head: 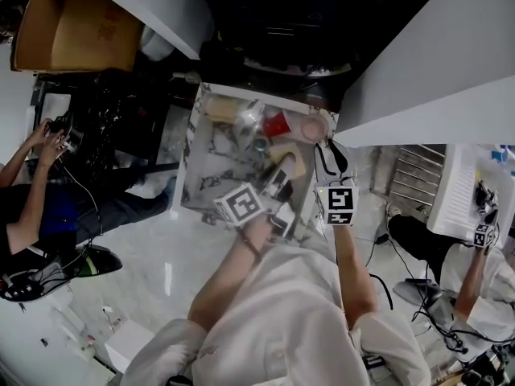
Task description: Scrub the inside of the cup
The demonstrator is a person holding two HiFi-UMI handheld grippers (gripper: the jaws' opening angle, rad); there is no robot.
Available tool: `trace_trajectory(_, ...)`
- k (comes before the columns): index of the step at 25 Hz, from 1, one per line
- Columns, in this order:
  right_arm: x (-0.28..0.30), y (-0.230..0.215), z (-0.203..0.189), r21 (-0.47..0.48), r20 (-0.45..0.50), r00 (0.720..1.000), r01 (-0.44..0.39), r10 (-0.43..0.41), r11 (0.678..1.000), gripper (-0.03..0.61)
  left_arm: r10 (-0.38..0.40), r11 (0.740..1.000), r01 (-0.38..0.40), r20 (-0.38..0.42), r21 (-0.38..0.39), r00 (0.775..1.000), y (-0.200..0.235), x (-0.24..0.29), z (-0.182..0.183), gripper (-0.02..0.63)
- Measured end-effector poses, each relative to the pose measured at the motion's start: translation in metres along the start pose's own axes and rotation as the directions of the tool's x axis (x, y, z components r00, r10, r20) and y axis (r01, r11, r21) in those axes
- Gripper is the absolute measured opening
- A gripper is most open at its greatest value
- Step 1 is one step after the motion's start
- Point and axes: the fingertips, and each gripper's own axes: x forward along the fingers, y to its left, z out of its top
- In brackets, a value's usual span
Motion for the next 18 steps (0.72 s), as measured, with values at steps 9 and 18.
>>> trace_trajectory(9,0.036,-0.002,-0.032,-0.031,-0.069,0.996,-0.056,0.053,0.998,0.370,0.040,0.999,-0.040,0.026,0.003,0.999,0.009,-0.007,0.003,0.025)
trace_trajectory(18,0.075,-0.010,-0.046,-0.036,-0.135,0.988,-0.083,0.077,0.996,0.383,0.065,0.998,-0.065,0.033,-0.002,0.997,0.013,-0.016,0.004,0.025)
